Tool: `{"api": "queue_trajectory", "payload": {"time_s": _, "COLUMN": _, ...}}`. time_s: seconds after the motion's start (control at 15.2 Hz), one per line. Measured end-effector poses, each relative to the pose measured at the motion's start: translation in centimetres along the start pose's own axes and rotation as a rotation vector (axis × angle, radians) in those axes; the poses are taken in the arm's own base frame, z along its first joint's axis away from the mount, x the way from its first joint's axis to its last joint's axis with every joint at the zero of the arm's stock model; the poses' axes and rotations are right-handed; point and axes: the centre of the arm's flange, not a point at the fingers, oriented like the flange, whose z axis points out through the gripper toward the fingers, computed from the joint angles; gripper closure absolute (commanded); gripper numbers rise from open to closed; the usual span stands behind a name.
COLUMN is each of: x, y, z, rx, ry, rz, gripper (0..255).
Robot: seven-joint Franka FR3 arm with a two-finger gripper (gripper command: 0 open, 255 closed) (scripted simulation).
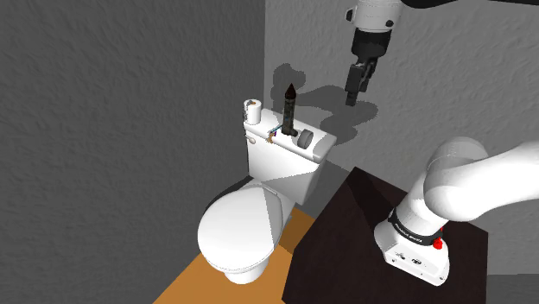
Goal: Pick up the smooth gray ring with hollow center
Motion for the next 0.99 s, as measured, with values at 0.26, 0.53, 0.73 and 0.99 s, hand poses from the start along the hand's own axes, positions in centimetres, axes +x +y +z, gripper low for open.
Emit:
{"api": "queue_trajectory", "payload": {"time_s": 0.26, "x": 1.4, "y": 1.4, "z": 2.0, "rx": 0.022, "ry": 0.014, "rz": 0.052, "gripper": 0}}
{"api": "queue_trajectory", "payload": {"time_s": 0.53, "x": 4.0, "y": 4.0, "z": 5.6, "rx": 0.064, "ry": 0.043, "rz": 0.150, "gripper": 0}}
{"api": "queue_trajectory", "payload": {"time_s": 0.73, "x": 5.7, "y": 6.0, "z": 8.5, "rx": 0.096, "ry": 0.067, "rz": 0.226, "gripper": 0}}
{"api": "queue_trajectory", "payload": {"time_s": 0.99, "x": 8.0, "y": 8.9, "z": 12.3, "rx": 0.139, "ry": 0.099, "rz": 0.327, "gripper": 0}}
